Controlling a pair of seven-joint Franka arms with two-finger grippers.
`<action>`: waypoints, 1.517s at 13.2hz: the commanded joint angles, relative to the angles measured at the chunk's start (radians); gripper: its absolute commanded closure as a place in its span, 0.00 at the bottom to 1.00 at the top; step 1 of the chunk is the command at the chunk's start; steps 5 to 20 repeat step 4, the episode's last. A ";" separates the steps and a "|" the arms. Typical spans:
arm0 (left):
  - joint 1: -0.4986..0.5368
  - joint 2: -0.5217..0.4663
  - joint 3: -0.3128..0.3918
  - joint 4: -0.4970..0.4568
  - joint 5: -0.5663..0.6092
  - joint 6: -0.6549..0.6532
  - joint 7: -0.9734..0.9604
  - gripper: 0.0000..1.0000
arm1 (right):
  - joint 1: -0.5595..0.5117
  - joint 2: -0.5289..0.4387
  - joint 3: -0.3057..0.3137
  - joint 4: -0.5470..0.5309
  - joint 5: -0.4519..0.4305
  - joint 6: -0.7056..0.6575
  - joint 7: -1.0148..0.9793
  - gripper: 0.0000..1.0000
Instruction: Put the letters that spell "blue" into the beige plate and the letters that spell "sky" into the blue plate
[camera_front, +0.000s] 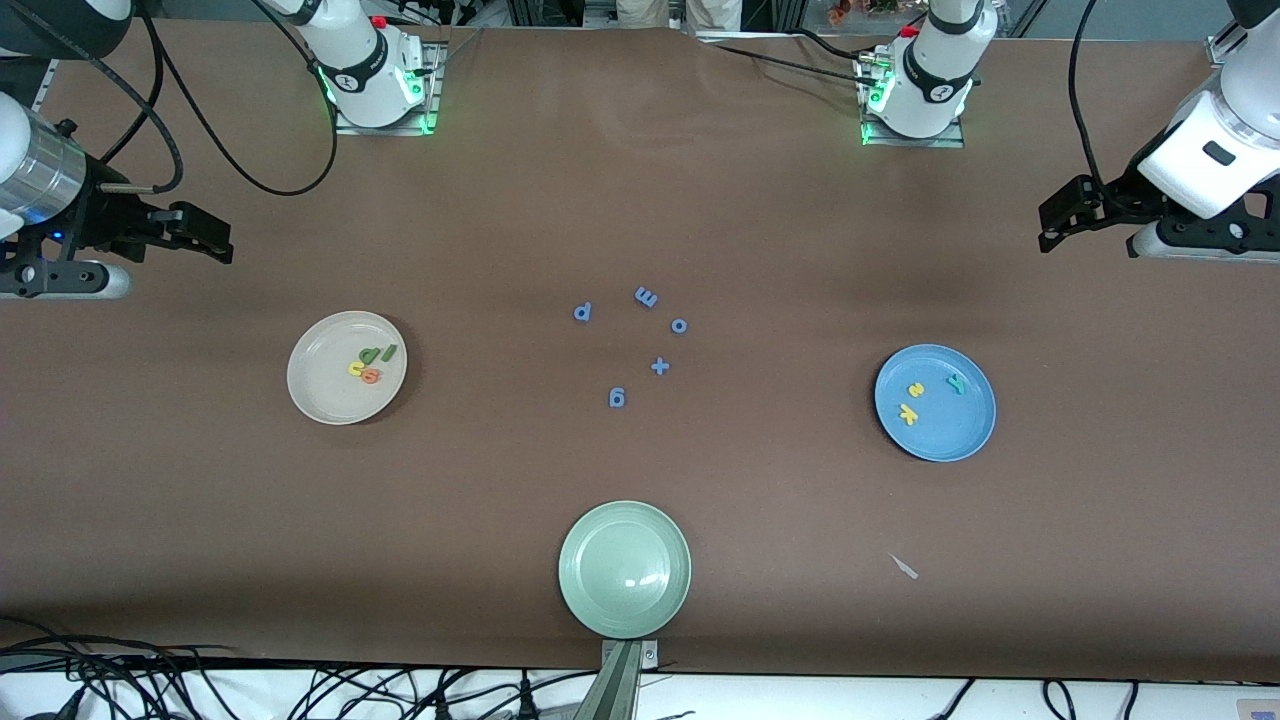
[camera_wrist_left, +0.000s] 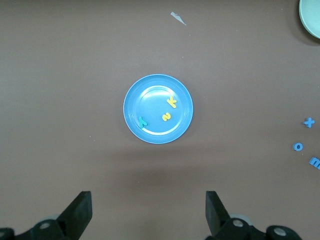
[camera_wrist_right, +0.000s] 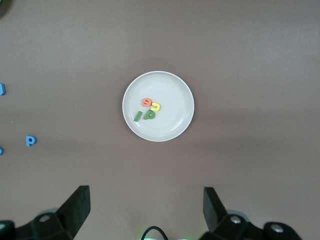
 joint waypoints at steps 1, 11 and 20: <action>-0.005 -0.008 0.003 0.004 -0.010 -0.015 -0.005 0.00 | 0.002 0.012 0.002 0.028 -0.007 -0.024 -0.011 0.00; -0.002 -0.007 0.003 0.006 -0.010 -0.053 -0.011 0.00 | 0.001 0.012 0.001 0.028 -0.011 -0.022 -0.011 0.00; -0.002 -0.007 0.003 0.006 -0.010 -0.053 -0.011 0.00 | 0.001 0.012 0.001 0.028 -0.011 -0.022 -0.011 0.00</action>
